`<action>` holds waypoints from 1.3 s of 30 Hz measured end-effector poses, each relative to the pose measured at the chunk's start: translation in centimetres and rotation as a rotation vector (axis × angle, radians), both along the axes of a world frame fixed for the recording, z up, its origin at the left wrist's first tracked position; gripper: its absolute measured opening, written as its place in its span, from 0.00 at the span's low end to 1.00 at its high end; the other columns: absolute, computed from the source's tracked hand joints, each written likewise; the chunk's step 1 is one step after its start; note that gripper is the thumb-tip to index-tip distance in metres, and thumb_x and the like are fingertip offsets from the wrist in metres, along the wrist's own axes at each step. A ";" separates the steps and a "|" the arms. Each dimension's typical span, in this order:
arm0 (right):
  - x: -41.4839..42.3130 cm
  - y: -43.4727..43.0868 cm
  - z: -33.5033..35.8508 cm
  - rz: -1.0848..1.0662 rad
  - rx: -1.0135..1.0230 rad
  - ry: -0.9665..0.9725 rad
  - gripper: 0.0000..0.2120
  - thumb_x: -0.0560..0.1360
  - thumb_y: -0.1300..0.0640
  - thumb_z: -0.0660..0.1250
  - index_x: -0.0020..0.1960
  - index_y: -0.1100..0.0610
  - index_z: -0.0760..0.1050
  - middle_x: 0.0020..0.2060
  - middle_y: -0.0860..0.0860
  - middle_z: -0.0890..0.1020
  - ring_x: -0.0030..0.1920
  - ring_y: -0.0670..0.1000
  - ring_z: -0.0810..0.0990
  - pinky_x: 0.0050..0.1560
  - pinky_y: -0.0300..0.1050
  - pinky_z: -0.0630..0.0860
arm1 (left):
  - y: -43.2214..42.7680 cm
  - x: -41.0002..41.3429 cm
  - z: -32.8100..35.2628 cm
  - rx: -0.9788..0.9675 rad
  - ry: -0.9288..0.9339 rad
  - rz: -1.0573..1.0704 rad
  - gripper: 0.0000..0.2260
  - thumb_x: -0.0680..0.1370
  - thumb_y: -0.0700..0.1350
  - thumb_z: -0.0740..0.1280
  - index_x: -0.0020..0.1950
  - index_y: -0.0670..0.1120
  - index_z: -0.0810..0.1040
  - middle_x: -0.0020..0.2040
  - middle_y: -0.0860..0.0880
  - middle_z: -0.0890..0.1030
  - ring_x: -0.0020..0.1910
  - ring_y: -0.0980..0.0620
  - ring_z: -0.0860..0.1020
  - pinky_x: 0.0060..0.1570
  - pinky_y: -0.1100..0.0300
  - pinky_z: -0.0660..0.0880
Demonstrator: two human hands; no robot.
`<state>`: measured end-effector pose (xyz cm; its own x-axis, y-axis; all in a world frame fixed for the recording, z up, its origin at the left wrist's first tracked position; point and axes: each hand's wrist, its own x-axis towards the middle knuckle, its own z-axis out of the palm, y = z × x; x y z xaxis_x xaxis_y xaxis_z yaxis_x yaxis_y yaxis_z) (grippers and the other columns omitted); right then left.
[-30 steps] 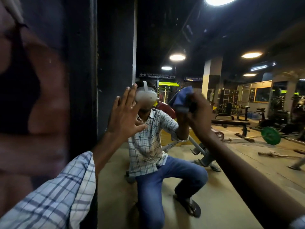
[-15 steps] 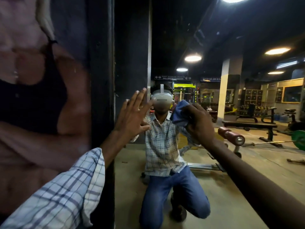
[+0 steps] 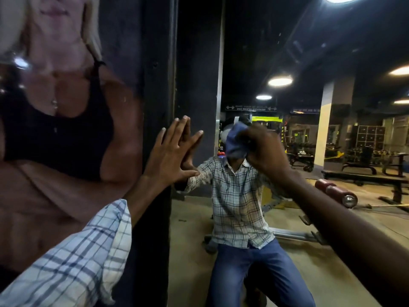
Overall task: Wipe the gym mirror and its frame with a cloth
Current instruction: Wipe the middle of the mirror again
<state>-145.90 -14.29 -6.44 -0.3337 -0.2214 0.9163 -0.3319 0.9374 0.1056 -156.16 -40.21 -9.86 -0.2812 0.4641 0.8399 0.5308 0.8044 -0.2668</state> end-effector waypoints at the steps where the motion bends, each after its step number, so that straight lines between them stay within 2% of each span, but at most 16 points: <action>1: 0.0 -0.1 1.7 0.011 -0.079 0.086 0.15 0.69 0.63 0.75 0.54 0.54 0.82 0.46 0.53 0.82 0.44 0.52 0.81 0.46 0.52 0.80 | -0.1 -0.1 0.1 0.011 -0.017 -0.010 0.54 0.64 0.75 0.65 0.85 0.59 0.50 0.85 0.42 0.43 0.84 0.41 0.46 0.80 0.42 0.53; 3: -0.6 -0.3 4.5 0.052 -0.262 0.255 0.09 0.71 0.60 0.75 0.51 0.56 0.82 0.44 0.53 0.82 0.43 0.52 0.80 0.46 0.51 0.78 | -0.3 -0.2 0.0 0.043 -0.051 -0.031 0.55 0.63 0.76 0.66 0.85 0.58 0.49 0.85 0.43 0.42 0.84 0.41 0.46 0.79 0.43 0.53; 5: -2.0 -1.6 5.5 0.065 -0.377 0.325 0.09 0.72 0.55 0.75 0.52 0.55 0.83 0.44 0.51 0.83 0.44 0.48 0.79 0.47 0.40 0.76 | -0.5 -0.4 -0.1 0.057 -0.071 -0.038 0.56 0.63 0.76 0.68 0.85 0.58 0.49 0.85 0.42 0.41 0.84 0.41 0.46 0.79 0.42 0.54; 8: -4.6 -4.9 4.3 0.024 -0.157 0.149 0.13 0.71 0.56 0.73 0.56 0.51 0.84 0.47 0.51 0.83 0.45 0.47 0.81 0.48 0.41 0.78 | -1.2 -0.6 -0.3 0.054 -0.073 -0.047 0.56 0.62 0.77 0.64 0.85 0.57 0.49 0.85 0.42 0.39 0.84 0.41 0.43 0.79 0.43 0.53; 11: -5.3 -7.1 6.8 -0.005 0.029 0.045 0.16 0.68 0.49 0.74 0.54 0.51 0.85 0.45 0.51 0.83 0.44 0.52 0.83 0.42 0.46 0.78 | -2.4 -1.2 -0.5 0.123 -0.101 -0.052 0.60 0.61 0.76 0.65 0.86 0.52 0.46 0.85 0.43 0.38 0.84 0.42 0.42 0.80 0.47 0.51; 13: -5.8 -7.6 9.5 -0.008 -0.085 0.115 0.18 0.68 0.44 0.75 0.54 0.51 0.84 0.46 0.50 0.84 0.44 0.49 0.83 0.43 0.44 0.78 | -2.7 -1.6 -1.0 0.164 -0.095 -0.048 0.63 0.61 0.76 0.66 0.85 0.45 0.46 0.85 0.43 0.40 0.84 0.43 0.43 0.81 0.49 0.49; 16: -7.3 -8.6 9.4 -0.011 -0.230 0.250 0.15 0.70 0.47 0.77 0.55 0.50 0.83 0.48 0.49 0.82 0.45 0.47 0.81 0.45 0.42 0.78 | -2.5 -2.1 -1.5 0.215 -0.107 -0.079 0.66 0.60 0.75 0.68 0.84 0.38 0.45 0.85 0.42 0.41 0.84 0.44 0.42 0.82 0.50 0.47; 19: -8.8 -11.1 6.8 0.036 0.112 0.031 0.17 0.71 0.46 0.77 0.58 0.49 0.83 0.50 0.48 0.82 0.48 0.47 0.81 0.48 0.44 0.79 | -2.8 -2.9 -1.7 0.229 -0.113 -0.129 0.66 0.60 0.71 0.75 0.84 0.39 0.47 0.85 0.45 0.42 0.84 0.45 0.43 0.82 0.51 0.49; 21: -8.6 -12.0 8.4 0.065 0.204 -0.117 0.15 0.72 0.46 0.76 0.56 0.51 0.83 0.49 0.48 0.83 0.48 0.46 0.83 0.48 0.43 0.80 | -3.0 -3.3 -2.0 0.239 -0.105 -0.139 0.65 0.60 0.70 0.75 0.84 0.40 0.48 0.85 0.45 0.42 0.84 0.46 0.42 0.82 0.52 0.47; 23: -8.2 -12.5 11.5 0.096 0.082 -0.028 0.13 0.74 0.46 0.75 0.55 0.50 0.83 0.48 0.45 0.85 0.48 0.42 0.84 0.51 0.40 0.82 | -3.0 -3.3 -2.4 0.253 -0.115 -0.156 0.65 0.61 0.70 0.74 0.84 0.40 0.45 0.85 0.45 0.42 0.84 0.47 0.41 0.81 0.54 0.45; 26: -8.3 -13.0 13.1 0.080 -0.125 0.131 0.10 0.74 0.46 0.75 0.52 0.49 0.84 0.45 0.42 0.83 0.44 0.39 0.81 0.43 0.32 0.79 | -3.3 -3.0 -2.8 0.257 -0.121 -0.186 0.65 0.62 0.70 0.73 0.84 0.39 0.45 0.85 0.44 0.43 0.84 0.48 0.41 0.82 0.55 0.44; 28: -8.9 -13.8 11.3 0.081 -0.028 0.063 0.10 0.75 0.45 0.75 0.51 0.50 0.83 0.43 0.40 0.80 0.40 0.36 0.78 0.39 0.26 0.73 | -3.8 -3.0 -3.1 0.260 -0.138 -0.187 0.65 0.62 0.70 0.74 0.84 0.39 0.45 0.85 0.44 0.43 0.84 0.48 0.40 0.81 0.59 0.41; 31: -8.6 -13.0 9.7 0.091 0.137 -0.149 0.08 0.73 0.51 0.77 0.49 0.53 0.84 0.42 0.43 0.82 0.42 0.39 0.83 0.41 0.28 0.75 | -4.6 -3.2 -3.4 0.216 -0.145 -0.160 0.64 0.63 0.70 0.74 0.84 0.39 0.44 0.85 0.44 0.42 0.84 0.49 0.39 0.79 0.63 0.38; 34: -8.6 -12.2 9.4 0.018 0.103 -0.082 0.10 0.71 0.52 0.79 0.50 0.54 0.84 0.41 0.44 0.80 0.40 0.43 0.81 0.35 0.24 0.67 | -5.1 -2.9 -3.4 0.180 -0.146 -0.150 0.63 0.64 0.72 0.71 0.84 0.40 0.43 0.85 0.46 0.39 0.84 0.49 0.39 0.79 0.62 0.40; 37: -9.6 -12.8 5.7 -0.051 0.003 0.005 0.19 0.73 0.37 0.68 0.57 0.47 0.82 0.47 0.45 0.80 0.45 0.48 0.82 0.42 0.44 0.80 | -5.6 -3.0 -3.8 0.129 -0.165 -0.118 0.67 0.62 0.70 0.77 0.84 0.41 0.41 0.85 0.47 0.36 0.84 0.49 0.37 0.80 0.57 0.43; 39: -9.6 -13.3 1.3 -0.033 0.028 -0.054 0.20 0.72 0.38 0.62 0.59 0.45 0.81 0.49 0.48 0.80 0.48 0.51 0.82 0.46 0.52 0.81 | -6.2 -3.2 -4.2 0.072 -0.177 -0.098 0.71 0.59 0.68 0.81 0.84 0.40 0.41 0.84 0.45 0.36 0.84 0.46 0.38 0.82 0.52 0.45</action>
